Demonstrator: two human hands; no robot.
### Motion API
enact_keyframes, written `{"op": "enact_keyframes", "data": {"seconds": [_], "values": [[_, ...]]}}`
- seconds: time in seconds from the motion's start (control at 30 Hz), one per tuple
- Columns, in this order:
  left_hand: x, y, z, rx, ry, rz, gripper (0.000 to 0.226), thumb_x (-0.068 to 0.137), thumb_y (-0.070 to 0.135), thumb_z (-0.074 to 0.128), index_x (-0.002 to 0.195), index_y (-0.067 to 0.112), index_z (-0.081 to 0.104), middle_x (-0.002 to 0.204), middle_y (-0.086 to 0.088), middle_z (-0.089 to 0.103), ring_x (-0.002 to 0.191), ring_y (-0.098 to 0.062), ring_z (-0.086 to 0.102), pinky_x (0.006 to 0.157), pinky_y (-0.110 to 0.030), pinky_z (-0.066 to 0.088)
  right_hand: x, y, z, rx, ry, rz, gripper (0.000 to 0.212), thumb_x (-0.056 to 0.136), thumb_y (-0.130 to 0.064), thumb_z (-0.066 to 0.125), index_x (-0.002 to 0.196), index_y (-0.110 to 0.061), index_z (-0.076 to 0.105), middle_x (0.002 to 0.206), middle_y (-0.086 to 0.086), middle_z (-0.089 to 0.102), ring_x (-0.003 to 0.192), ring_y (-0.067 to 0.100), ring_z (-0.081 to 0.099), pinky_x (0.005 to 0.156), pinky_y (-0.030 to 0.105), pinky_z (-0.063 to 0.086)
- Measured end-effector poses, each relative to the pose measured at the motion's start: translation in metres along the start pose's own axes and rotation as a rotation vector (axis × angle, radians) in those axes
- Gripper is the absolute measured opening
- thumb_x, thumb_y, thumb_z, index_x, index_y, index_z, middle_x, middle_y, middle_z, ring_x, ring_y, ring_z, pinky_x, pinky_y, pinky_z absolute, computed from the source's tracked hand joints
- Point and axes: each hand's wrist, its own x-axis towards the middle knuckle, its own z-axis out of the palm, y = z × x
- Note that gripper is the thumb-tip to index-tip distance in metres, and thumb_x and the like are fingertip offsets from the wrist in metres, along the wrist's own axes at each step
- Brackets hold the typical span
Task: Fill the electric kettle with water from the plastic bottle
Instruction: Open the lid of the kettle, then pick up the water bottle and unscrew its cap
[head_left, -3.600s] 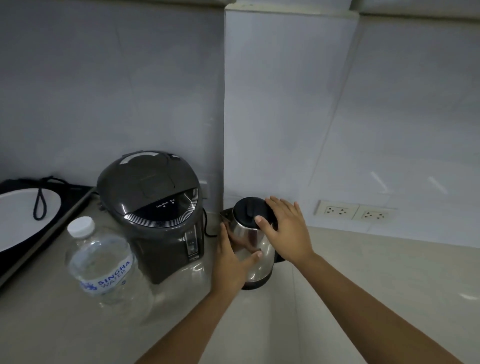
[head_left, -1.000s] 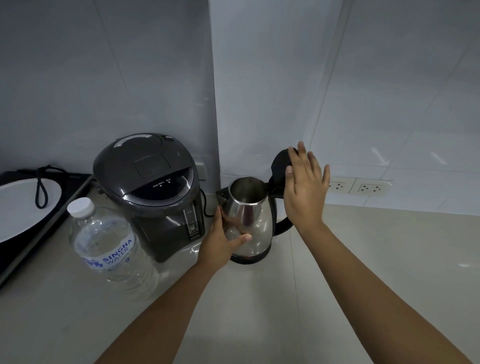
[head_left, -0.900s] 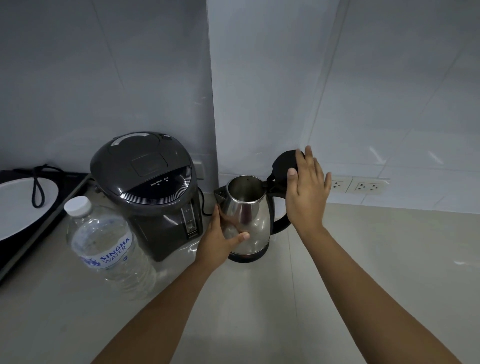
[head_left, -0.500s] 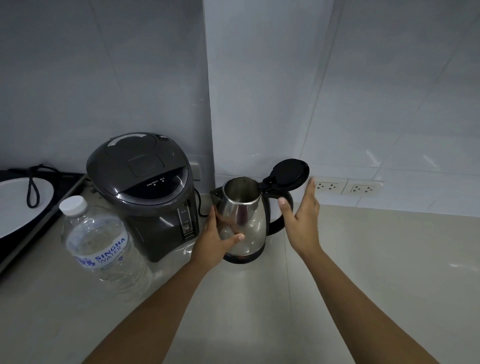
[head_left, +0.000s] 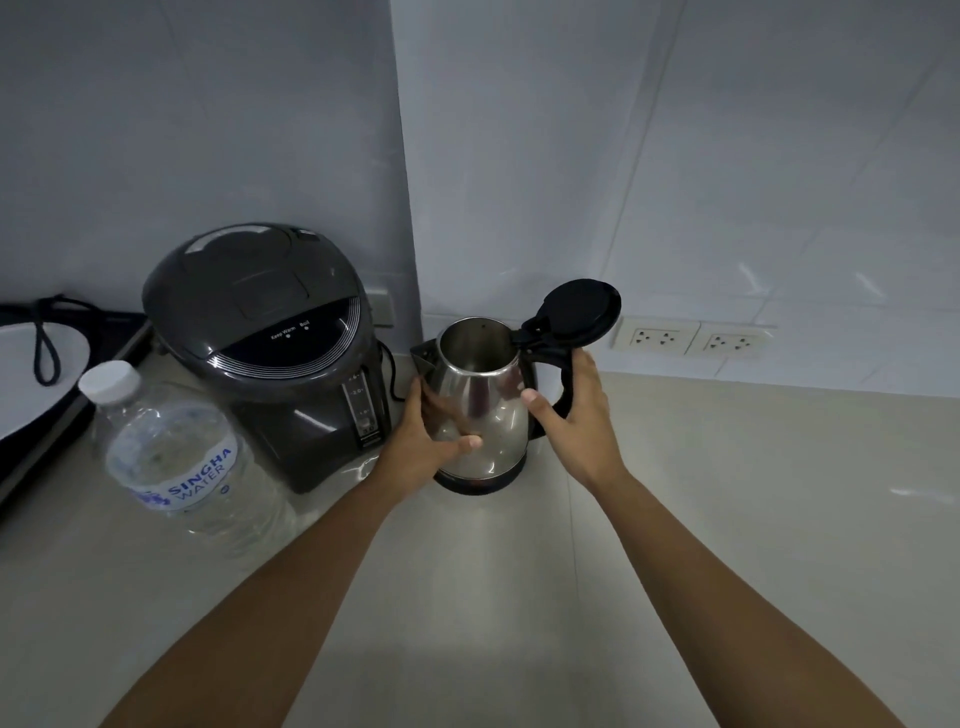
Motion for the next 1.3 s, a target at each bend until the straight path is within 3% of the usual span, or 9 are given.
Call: {"op": "enact_keyframes", "data": {"seconds": [0.23, 0.43, 0.6, 0.8, 0.9, 1.0, 1.17, 1.3], "values": [[-0.03, 0.006, 0.007, -0.012, 0.01, 0.146, 0.124, 0.056, 0.044, 0.09, 0.154, 0.039, 0.014, 0.146, 0.012, 0.049, 0.136, -0.011, 0.046, 0.114, -0.044, 0.038, -0.038, -0.013, -0.01, 0.034, 0.145, -0.026, 0.086, 0.08, -0.07, 0.055, 0.149, -0.027, 0.028, 0.153, 0.003, 0.033, 0.142, 0.023, 0.029, 0.109, 0.052, 0.035], [-0.088, -0.004, -0.003, 0.029, -0.01, 0.191, 0.126, 0.055, 0.049, 0.089, 0.155, 0.038, 0.013, 0.144, 0.015, 0.051, 0.133, -0.005, 0.049, 0.113, -0.038, 0.04, -0.104, -0.032, -0.007, -0.029, 0.223, -0.021, 0.083, 0.084, -0.062, 0.056, 0.151, -0.027, 0.022, 0.156, 0.002, 0.027, 0.14, 0.026, 0.029, 0.107, 0.052, 0.036], [-0.138, -0.025, -0.019, 0.064, -0.014, 0.189, 0.123, 0.059, 0.046, 0.089, 0.156, 0.031, 0.015, 0.145, 0.007, 0.05, 0.134, -0.014, 0.048, 0.112, -0.043, 0.042, -0.159, -0.039, 0.013, -0.069, 0.228, 0.026, 0.086, 0.084, -0.059, 0.057, 0.153, -0.03, 0.014, 0.16, -0.003, 0.019, 0.143, 0.024, 0.023, 0.109, 0.052, 0.034], [-0.176, -0.054, -0.025, 0.071, -0.019, 0.172, 0.122, 0.062, 0.039, 0.089, 0.156, 0.035, 0.011, 0.141, 0.012, 0.049, 0.131, -0.011, 0.049, 0.107, -0.031, 0.042, -0.202, -0.036, 0.028, -0.111, 0.165, 0.053, 0.093, 0.082, -0.062, 0.06, 0.154, -0.032, 0.009, 0.162, -0.004, 0.014, 0.146, 0.023, 0.018, 0.113, 0.05, 0.03], [-0.185, -0.06, -0.021, 0.059, -0.03, 0.157, 0.12, 0.064, 0.04, 0.089, 0.156, 0.032, 0.012, 0.142, 0.009, 0.051, 0.131, -0.013, 0.05, 0.109, -0.037, 0.043, -0.21, -0.034, 0.027, -0.136, 0.136, 0.081, 0.097, 0.081, -0.065, 0.06, 0.154, -0.035, 0.004, 0.164, -0.004, 0.006, 0.148, 0.021, 0.011, 0.115, 0.044, 0.024], [-0.191, -0.061, -0.016, 0.029, -0.054, 0.119, 0.126, 0.066, 0.041, 0.088, 0.158, 0.029, 0.002, 0.151, 0.004, 0.044, 0.139, -0.016, 0.043, 0.113, -0.042, 0.04, -0.212, -0.035, 0.022, -0.154, 0.098, 0.092, 0.1, 0.077, -0.071, 0.058, 0.152, -0.041, -0.001, 0.164, -0.007, 0.001, 0.149, 0.019, 0.008, 0.113, 0.041, 0.022], [-0.195, -0.064, -0.012, 0.063, -0.078, 0.117, 0.127, 0.071, 0.045, 0.084, 0.157, 0.031, -0.009, 0.16, 0.005, 0.029, 0.144, -0.017, 0.036, 0.115, -0.042, 0.037, -0.212, -0.036, 0.013, -0.148, 0.014, 0.082, 0.107, 0.073, -0.077, 0.057, 0.153, -0.04, -0.003, 0.163, -0.009, 0.002, 0.149, 0.016, 0.013, 0.114, 0.051, 0.029], [-0.199, -0.065, -0.014, 0.116, -0.076, 0.123, 0.125, 0.075, 0.051, 0.079, 0.156, 0.032, -0.015, 0.164, 0.006, 0.02, 0.147, -0.019, 0.03, 0.115, -0.041, 0.035, -0.215, -0.037, 0.013, -0.195, 0.009, 0.131, 0.112, 0.069, -0.084, 0.052, 0.153, -0.039, -0.007, 0.164, -0.007, -0.004, 0.15, 0.022, 0.006, 0.116, 0.047, 0.022]]}}
